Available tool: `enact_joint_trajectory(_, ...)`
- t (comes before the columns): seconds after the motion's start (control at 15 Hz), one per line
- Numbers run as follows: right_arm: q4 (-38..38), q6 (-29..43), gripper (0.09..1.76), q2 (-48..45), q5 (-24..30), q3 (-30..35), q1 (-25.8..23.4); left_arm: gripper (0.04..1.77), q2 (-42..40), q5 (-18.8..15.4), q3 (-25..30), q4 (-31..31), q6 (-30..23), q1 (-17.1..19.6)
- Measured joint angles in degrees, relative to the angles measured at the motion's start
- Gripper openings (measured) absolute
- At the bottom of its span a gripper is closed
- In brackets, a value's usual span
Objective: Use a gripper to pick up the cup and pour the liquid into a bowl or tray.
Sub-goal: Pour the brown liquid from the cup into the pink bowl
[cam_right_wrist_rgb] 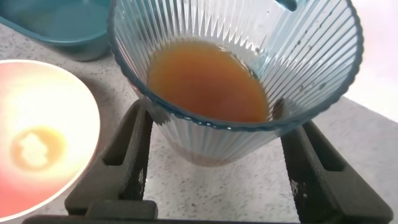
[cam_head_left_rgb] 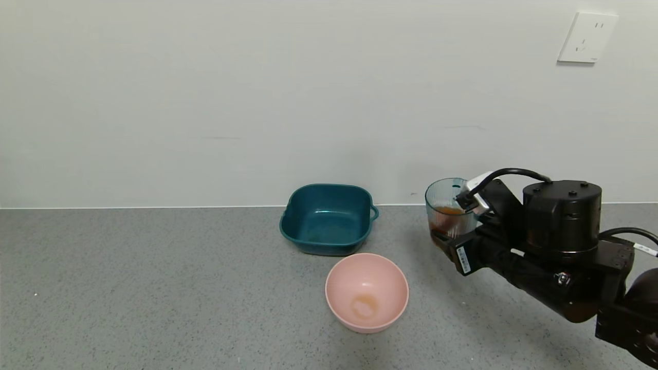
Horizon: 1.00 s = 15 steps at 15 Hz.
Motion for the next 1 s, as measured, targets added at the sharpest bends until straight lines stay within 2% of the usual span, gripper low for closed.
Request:
enact_joint_trajectory(0.47,-0.50,-8.95,1.29,1.21,-5.27,-1.41,3.41,1.72,0.00,0.00,0.00,0.02,0.02,0.00)
enact_joint_trajectory(0.8,-0.59,-13.51,1.29,2.12,-5.75,-2.79,4.68,1.72,0.00,0.00,0.00,0.00,0.02,0.00)
enact_joint_trajectory(1.0,-0.72,-15.62,1.29,2.86,-8.05,-3.51,5.32,1.72,0.00,0.00,0.00,0.00,0.02,0.00)
